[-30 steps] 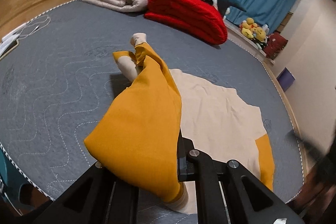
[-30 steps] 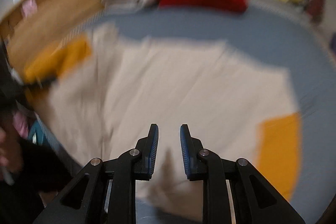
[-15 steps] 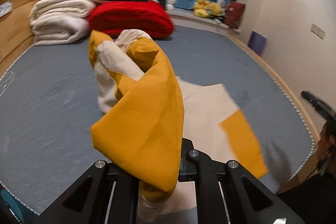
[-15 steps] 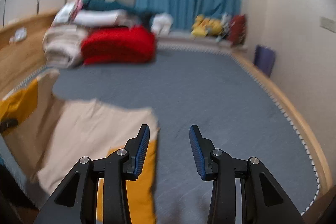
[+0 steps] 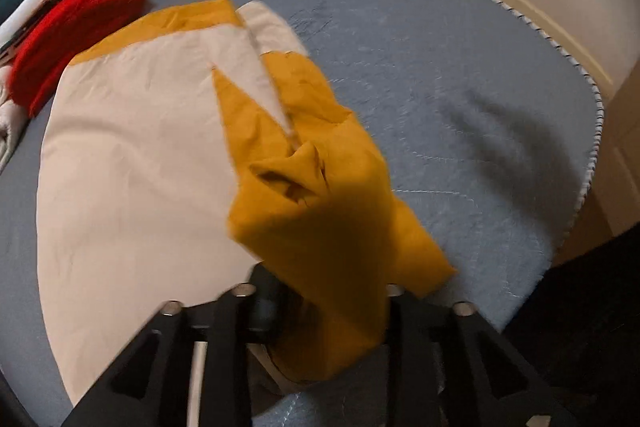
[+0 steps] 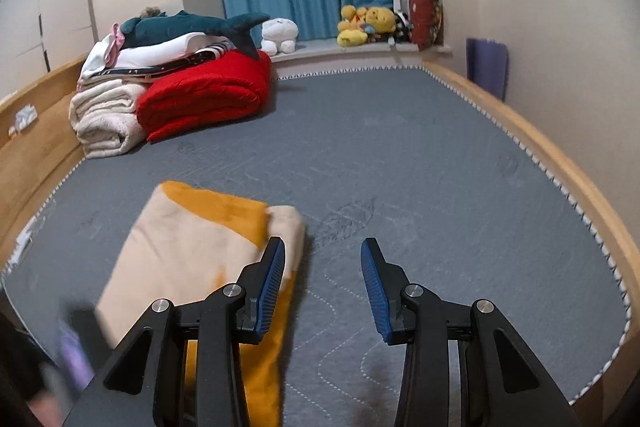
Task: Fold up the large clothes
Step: 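Fold the yellow side over the jacket body with the left gripper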
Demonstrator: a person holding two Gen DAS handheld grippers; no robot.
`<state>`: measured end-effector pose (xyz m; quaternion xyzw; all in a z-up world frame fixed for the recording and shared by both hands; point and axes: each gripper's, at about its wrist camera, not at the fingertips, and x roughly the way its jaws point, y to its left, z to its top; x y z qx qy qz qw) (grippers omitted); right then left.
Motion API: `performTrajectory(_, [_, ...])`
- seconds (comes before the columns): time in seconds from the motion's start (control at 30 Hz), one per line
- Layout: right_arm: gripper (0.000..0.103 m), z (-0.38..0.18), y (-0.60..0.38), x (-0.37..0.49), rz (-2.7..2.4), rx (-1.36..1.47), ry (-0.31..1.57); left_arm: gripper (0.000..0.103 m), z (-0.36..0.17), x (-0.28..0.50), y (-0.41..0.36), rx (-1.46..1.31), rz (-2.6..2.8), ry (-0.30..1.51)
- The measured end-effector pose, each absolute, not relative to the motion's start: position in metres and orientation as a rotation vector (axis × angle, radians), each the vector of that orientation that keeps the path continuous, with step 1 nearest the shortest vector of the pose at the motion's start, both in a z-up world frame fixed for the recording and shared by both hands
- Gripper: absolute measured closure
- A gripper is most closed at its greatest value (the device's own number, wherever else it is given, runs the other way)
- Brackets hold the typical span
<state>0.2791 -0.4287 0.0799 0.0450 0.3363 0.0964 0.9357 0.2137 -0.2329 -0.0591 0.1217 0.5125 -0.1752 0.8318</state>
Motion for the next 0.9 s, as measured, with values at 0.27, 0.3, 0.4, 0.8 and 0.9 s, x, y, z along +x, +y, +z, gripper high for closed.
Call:
performTrajectory(0.27, [0.06,0.065,-0.417,0.292,0.301,0.205,0.787,0.049,0.035,0.177,-0.151,0.068,-0.589,1.017])
performTrajectory(0.3, [0.059,0.063,-0.413,0.293,0.311,0.22,0.8,0.049,0.043,0.172,-0.134,0.061,-0.585,1.004])
performTrajectory(0.4, [0.056,0.05,-0.395,0.297,0.374,0.249,0.877,0.049,0.048,0.17,-0.09,0.049,-0.527,1.001])
performTrajectory(0.8, [0.055,-0.044,-0.324,0.303,0.454,0.031,1.303,0.049,-0.031,0.195,0.024,-0.217,-0.208,1.158])
performTrajectory(0.9, [0.06,-0.054,-0.314,0.299,0.439,-0.065,1.317,0.049,-0.03,0.205,0.026,-0.276,-0.252,1.171])
